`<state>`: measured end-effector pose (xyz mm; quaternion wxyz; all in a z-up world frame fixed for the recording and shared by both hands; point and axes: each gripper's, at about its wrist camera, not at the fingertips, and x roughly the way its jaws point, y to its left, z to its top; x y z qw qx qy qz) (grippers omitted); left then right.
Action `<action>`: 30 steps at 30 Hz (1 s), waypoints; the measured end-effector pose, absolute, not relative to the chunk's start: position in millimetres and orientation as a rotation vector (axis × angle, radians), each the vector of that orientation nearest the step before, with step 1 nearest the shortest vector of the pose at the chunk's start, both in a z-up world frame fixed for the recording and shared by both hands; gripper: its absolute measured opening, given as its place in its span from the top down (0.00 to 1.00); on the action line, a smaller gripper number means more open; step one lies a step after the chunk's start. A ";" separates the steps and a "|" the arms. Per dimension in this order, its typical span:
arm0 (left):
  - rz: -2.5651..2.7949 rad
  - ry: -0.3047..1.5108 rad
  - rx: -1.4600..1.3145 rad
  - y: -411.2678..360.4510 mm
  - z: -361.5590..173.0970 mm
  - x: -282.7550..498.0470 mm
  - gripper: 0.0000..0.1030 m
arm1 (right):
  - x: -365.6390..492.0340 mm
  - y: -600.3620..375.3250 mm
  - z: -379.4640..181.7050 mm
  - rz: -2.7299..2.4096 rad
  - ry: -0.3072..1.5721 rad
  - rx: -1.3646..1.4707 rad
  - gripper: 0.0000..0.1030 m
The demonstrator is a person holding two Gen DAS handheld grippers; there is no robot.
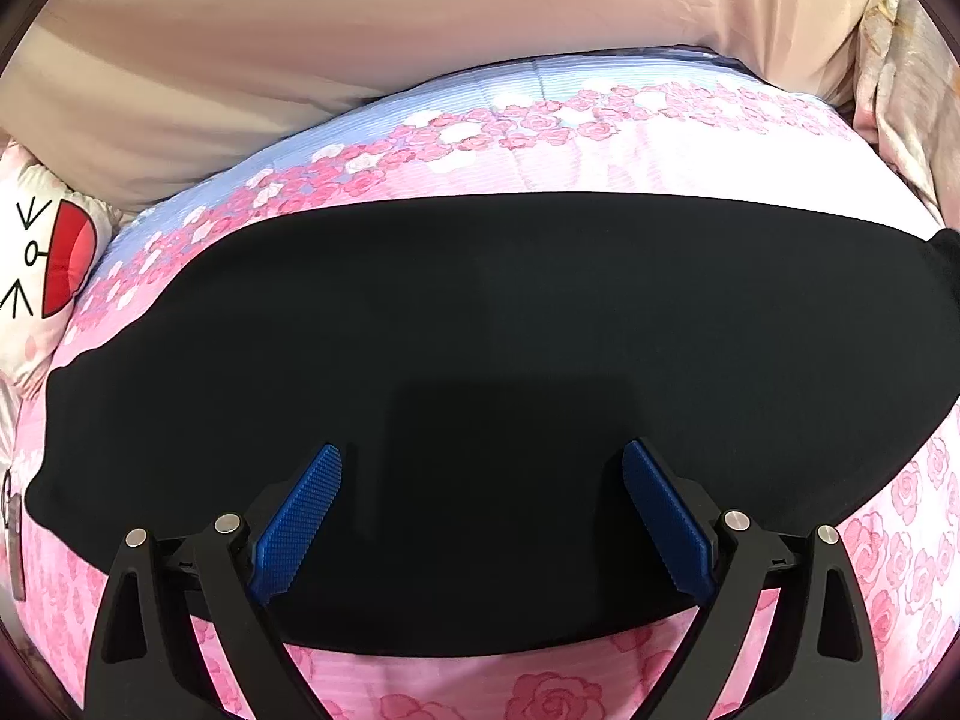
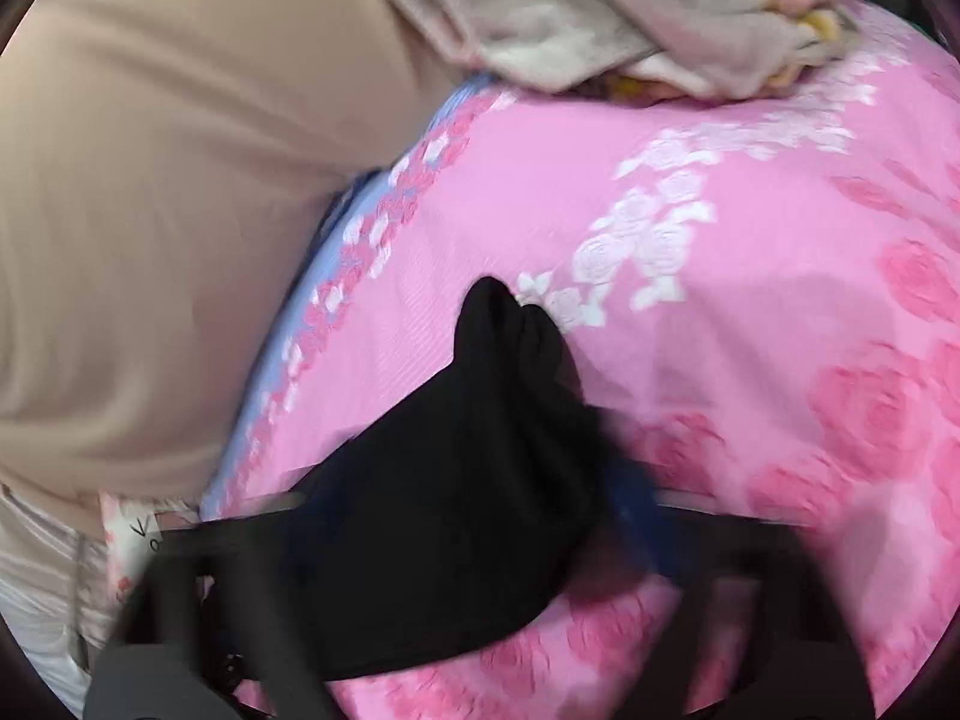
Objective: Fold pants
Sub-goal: 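Fold the held edge over with the right gripper toward the left gripper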
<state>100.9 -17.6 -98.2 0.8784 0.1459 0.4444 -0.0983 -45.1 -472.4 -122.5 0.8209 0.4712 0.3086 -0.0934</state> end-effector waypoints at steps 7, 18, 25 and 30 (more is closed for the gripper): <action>-0.164 0.928 0.264 9.4 -95.5 106.1 0.09 | -27.4 -424.5 -76.7 -0.171 0.599 0.857 0.81; -0.045 0.897 0.105 115.6 -83.0 102.5 0.09 | 114.3 -183.4 4.9 0.266 0.703 0.477 0.82; 0.098 0.905 0.015 219.7 -84.0 91.5 0.09 | 170.3 -19.9 -39.4 0.487 0.892 0.359 0.82; 0.177 0.918 -0.052 276.1 -90.2 81.5 0.09 | 174.1 56.8 -79.5 0.486 0.965 0.159 0.80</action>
